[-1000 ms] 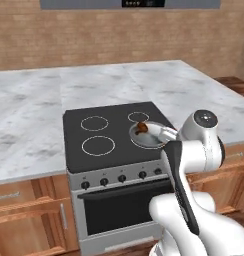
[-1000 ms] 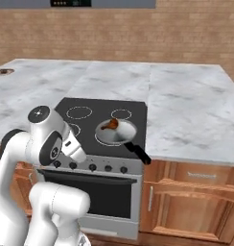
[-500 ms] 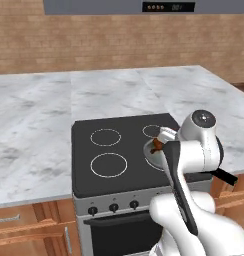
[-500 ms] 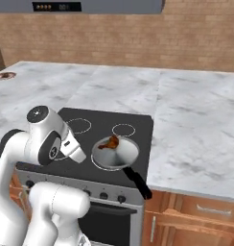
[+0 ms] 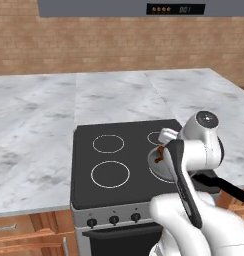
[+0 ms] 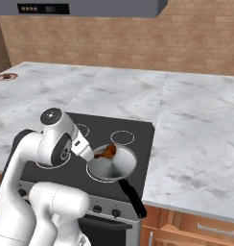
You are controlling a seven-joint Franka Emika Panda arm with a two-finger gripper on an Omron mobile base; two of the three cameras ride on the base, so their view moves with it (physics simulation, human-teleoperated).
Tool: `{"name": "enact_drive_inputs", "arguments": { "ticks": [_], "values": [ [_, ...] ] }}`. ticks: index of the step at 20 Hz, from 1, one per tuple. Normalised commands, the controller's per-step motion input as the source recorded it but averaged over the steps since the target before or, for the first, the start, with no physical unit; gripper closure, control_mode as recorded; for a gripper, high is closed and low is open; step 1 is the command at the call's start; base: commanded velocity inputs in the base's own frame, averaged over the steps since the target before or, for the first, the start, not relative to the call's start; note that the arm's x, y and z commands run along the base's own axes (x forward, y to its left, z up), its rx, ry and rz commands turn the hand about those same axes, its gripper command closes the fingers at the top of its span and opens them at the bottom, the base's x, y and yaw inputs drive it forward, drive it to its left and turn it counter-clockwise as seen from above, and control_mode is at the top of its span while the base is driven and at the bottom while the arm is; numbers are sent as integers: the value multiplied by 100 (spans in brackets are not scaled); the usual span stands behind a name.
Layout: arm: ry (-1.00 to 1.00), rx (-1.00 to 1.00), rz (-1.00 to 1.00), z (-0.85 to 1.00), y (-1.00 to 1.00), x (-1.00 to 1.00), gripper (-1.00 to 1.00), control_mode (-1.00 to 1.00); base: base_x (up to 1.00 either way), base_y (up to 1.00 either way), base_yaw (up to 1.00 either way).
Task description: Take the chicken drumsticks from the pan and place one on each plate on the dining counter.
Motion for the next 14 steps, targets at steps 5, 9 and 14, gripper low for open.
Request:
{"name": "enact_drive_inputs", "arguments": {
  "ticks": [5,9,14],
  "values": [
    [4,-1,21,-28,-16,43,-100,-100,0,0,0],
    [7,-2,21,-36,-10,51,-100,-100,0,0,0],
    [7,0,21,-39,-12,54,-100,-100,0,0,0]
  ]
}}
